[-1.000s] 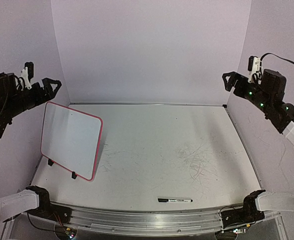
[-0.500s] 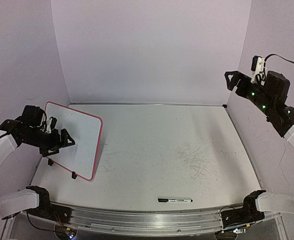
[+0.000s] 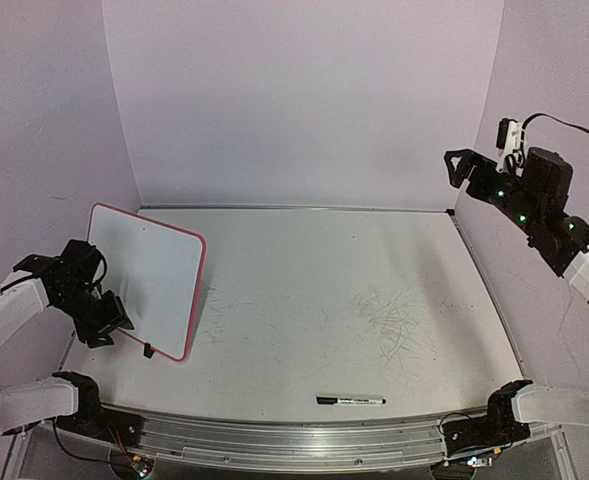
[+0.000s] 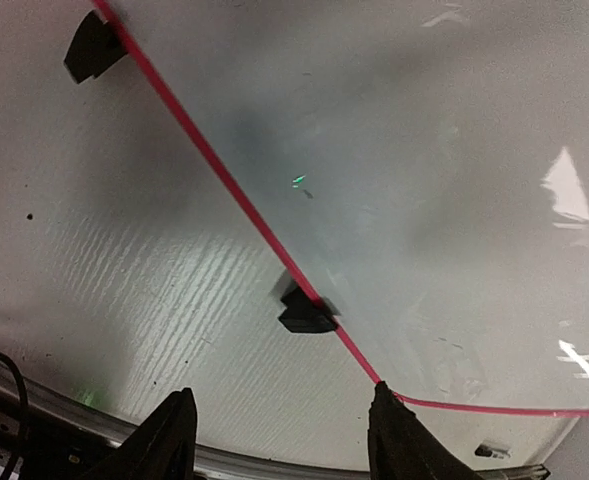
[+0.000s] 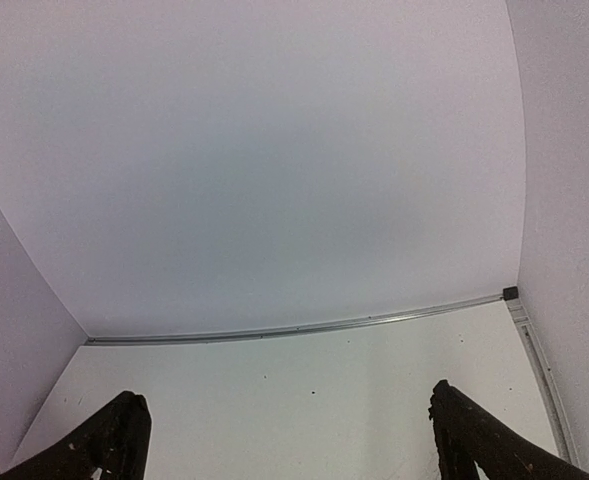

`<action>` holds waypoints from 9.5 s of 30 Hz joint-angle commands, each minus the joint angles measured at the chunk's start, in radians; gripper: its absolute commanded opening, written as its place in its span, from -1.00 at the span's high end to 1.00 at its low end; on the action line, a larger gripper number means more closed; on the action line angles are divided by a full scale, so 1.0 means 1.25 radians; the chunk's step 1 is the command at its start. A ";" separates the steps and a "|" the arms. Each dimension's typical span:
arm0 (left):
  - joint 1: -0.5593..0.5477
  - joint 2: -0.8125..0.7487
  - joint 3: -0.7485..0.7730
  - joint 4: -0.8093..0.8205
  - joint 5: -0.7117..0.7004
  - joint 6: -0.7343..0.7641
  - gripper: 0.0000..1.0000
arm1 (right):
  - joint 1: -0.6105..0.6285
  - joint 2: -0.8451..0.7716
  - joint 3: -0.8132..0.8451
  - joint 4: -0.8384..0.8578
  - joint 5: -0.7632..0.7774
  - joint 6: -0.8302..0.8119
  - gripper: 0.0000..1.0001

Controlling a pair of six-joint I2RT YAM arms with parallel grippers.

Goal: Write a sentence on the whiteboard
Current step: Move the whiteboard to the corner of the board, then move the whiteboard to the center of the board.

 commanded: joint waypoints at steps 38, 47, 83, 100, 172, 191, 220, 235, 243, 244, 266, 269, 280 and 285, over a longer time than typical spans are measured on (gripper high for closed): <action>-0.223 0.180 -0.171 0.485 0.001 -0.271 0.59 | 0.003 -0.015 -0.055 0.056 -0.069 0.046 -0.97; -0.327 0.367 -0.083 0.652 -0.017 -0.279 0.57 | 0.027 0.125 -0.060 0.039 -0.157 0.083 -0.97; -0.447 -0.003 0.229 0.468 -0.288 0.137 0.01 | 0.699 0.978 0.499 0.046 -0.019 0.296 -0.44; -0.447 -0.043 0.318 0.461 -0.393 0.251 -0.16 | 0.740 1.215 0.792 -0.090 0.151 0.422 -0.13; -0.447 0.010 0.326 0.551 -0.383 0.270 -0.20 | 0.699 1.061 0.435 0.221 0.089 0.101 0.15; -0.447 -0.068 0.321 0.533 -0.396 0.295 -0.25 | 0.715 1.289 0.748 0.082 0.270 0.173 0.24; -0.447 -0.065 0.332 0.522 -0.398 0.290 -0.26 | 0.719 1.219 0.684 0.041 0.455 0.134 1.00; -0.447 0.027 0.342 0.548 -0.374 0.280 -0.25 | 0.600 0.811 -0.019 0.229 0.362 0.130 1.00; -0.447 0.088 0.337 0.600 -0.332 0.274 -0.25 | 0.559 0.685 -0.218 0.271 0.400 0.166 1.00; -0.447 0.093 0.335 0.605 -0.329 0.272 -0.25 | 0.557 0.669 -0.235 0.271 0.413 0.180 1.00; -0.448 0.179 0.336 0.668 -0.279 0.259 -0.25 | 0.527 0.551 -0.390 0.259 0.498 0.292 1.00; -0.447 0.182 0.323 0.673 -0.278 0.254 -0.25 | 0.526 0.530 -0.401 0.281 0.482 0.255 0.61; -0.447 0.147 0.259 0.677 -0.255 0.213 -0.35 | 0.530 0.414 -0.417 0.218 0.459 0.282 -0.08; -0.447 0.095 0.209 0.667 -0.225 0.171 -0.51 | 0.531 0.327 -0.450 0.203 0.399 0.254 -0.16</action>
